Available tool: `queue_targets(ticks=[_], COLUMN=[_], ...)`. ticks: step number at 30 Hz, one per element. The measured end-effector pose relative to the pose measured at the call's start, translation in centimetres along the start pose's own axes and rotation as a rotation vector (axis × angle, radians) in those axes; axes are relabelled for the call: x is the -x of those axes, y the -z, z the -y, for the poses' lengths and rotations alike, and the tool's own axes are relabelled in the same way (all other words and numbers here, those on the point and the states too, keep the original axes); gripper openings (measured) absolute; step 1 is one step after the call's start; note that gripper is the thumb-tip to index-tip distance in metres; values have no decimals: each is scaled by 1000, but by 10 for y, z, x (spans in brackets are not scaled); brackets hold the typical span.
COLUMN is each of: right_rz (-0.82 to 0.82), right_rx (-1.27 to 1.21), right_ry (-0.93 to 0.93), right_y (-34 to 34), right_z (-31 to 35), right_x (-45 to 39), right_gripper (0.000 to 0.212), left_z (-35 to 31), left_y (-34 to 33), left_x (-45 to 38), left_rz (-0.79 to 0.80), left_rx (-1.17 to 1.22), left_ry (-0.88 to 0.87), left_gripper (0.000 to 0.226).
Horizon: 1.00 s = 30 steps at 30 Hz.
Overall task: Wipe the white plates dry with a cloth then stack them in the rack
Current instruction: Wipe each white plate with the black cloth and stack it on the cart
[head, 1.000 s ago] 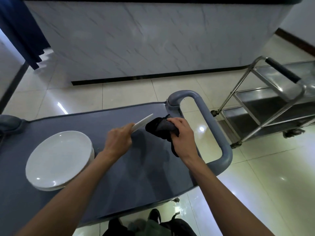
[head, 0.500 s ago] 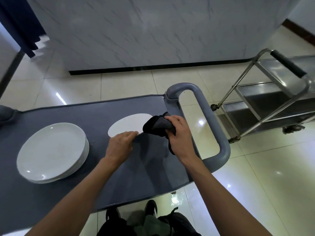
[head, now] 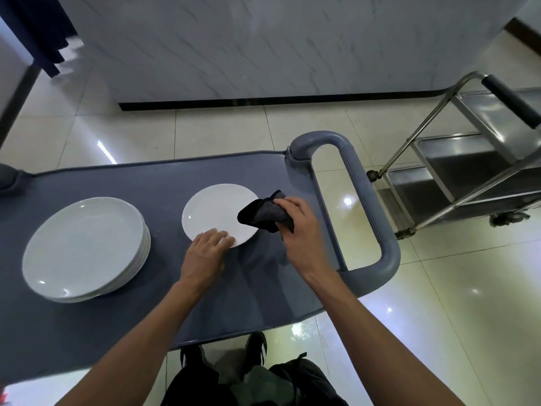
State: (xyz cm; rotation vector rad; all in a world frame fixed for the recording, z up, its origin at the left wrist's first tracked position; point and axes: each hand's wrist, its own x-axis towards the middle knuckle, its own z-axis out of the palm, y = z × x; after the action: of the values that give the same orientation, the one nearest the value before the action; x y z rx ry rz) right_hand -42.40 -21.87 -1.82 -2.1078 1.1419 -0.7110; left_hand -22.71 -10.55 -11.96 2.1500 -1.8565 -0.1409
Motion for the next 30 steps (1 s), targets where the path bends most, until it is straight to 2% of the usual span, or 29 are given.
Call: queue_targets(ticks=[6, 13, 19, 21, 25, 30], right_rz=[15, 13, 25, 29, 43, 80], right_rx=[-1, -3, -2, -18, -60, -112], right_ry=[4, 5, 50, 67, 87, 173], right_y=[-6, -10, -12, -16, -32, -65], right_z=[-4, -3, 9, 16, 39, 77], right_x=[2, 4, -1, -6, -15, -26], right_gripper=[42, 43, 44, 44, 42, 42], left_z=[3, 5, 2, 0, 7, 40], left_y=[-6, -7, 8, 22, 57, 102], left_x=[4, 8, 6, 13, 35, 63], left_rz=[-1, 57, 177, 116, -123, -308], left_rx=[4, -11, 75, 142, 242, 212], left_ry=[17, 33, 114, 181, 295, 384], left_gripper=[47, 55, 44, 42, 30, 28])
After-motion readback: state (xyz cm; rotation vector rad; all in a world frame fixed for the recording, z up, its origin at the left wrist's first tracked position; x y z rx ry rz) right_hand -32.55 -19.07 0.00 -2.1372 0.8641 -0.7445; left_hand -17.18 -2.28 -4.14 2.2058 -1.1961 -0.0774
